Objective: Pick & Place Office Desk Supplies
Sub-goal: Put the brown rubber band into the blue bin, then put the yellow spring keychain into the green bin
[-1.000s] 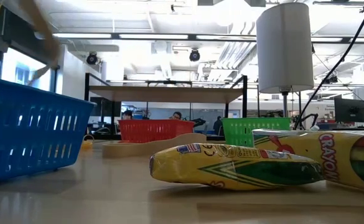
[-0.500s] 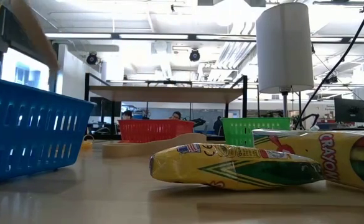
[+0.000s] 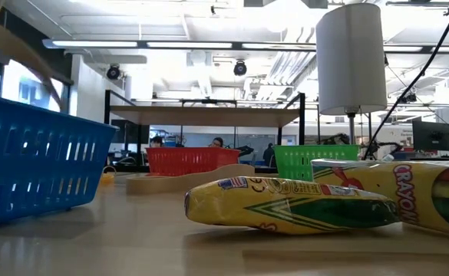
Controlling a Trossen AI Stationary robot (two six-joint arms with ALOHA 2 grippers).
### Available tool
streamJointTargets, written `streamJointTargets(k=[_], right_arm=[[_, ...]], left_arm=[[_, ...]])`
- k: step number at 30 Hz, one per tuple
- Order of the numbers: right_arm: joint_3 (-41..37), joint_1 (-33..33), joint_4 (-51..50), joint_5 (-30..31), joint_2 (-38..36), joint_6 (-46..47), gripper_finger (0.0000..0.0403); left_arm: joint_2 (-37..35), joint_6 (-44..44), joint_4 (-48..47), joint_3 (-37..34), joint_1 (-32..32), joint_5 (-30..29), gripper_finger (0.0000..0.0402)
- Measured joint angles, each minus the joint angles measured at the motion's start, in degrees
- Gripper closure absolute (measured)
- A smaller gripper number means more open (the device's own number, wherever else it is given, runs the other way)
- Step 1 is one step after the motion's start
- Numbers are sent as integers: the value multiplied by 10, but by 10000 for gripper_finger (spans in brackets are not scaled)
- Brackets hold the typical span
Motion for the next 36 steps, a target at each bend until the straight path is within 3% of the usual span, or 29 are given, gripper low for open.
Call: streamJointTargets(k=[6, 18, 29, 32, 36], right_arm=[[0, 0, 1, 0, 0, 0, 220], [0, 0, 2, 0, 0, 0, 220], [0, 0, 3, 14, 0, -19, 220], [0, -1, 8, 23, 0, -35, 220], [0, -6, 15, 26, 0, -45, 220]], left_arm=[[28, 20, -17, 0, 15, 53, 383], [25, 68, -18, 0, 21, 49, 294], [-52, 174, -59, 0, 48, 67, 289], [-82, 191, -122, 0, 57, 44, 289], [-110, 205, -201, 0, 58, -66, 289]])
